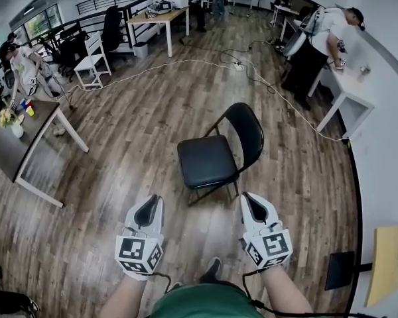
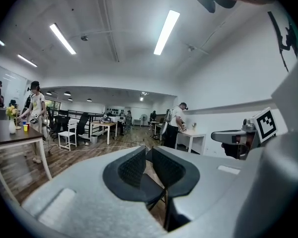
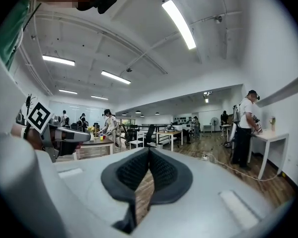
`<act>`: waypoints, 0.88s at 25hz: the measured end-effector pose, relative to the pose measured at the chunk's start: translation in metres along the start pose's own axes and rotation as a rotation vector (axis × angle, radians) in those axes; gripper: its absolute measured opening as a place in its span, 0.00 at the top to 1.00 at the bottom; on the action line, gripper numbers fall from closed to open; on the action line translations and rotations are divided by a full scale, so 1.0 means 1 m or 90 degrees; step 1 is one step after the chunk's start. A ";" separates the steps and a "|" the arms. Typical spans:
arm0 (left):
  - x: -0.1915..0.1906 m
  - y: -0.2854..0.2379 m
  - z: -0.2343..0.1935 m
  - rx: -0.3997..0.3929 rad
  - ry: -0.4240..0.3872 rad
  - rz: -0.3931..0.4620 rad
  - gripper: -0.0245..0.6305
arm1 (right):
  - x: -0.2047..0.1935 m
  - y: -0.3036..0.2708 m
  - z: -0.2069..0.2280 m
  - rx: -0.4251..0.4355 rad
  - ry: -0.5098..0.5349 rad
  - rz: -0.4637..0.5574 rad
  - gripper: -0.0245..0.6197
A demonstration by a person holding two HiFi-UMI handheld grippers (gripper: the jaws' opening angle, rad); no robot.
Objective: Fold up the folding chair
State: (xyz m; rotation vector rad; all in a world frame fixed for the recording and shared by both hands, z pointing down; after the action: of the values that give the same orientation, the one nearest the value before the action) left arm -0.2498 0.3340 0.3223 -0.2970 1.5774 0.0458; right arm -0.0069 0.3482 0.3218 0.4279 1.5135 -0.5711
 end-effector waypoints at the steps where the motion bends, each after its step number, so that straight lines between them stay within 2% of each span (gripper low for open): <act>1: 0.000 -0.006 0.006 0.006 -0.003 -0.002 0.89 | -0.001 -0.002 0.008 0.014 0.002 -0.001 0.96; 6: 0.006 -0.035 0.035 0.026 -0.018 -0.003 0.89 | -0.001 -0.005 0.039 0.057 0.058 -0.017 0.96; 13: 0.009 -0.065 0.061 0.036 -0.024 -0.005 0.89 | -0.004 -0.009 0.075 0.086 0.059 -0.023 0.96; 22: 0.010 -0.109 0.059 0.036 -0.031 -0.010 0.89 | -0.009 -0.030 0.107 0.071 0.067 -0.041 0.96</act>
State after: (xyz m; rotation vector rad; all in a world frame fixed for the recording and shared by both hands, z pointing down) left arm -0.1687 0.2400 0.3273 -0.2617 1.5260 -0.0040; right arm 0.0615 0.2615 0.3363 0.5037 1.6053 -0.6955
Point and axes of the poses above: the fingertips, and each gripper's own axes: y backward along the fingers, z to its right, x out of its top, the point moved 2 cm from there along y, backward along the fingers, and after that the axes turned 13 degrees about x, right-handed, at the moved point
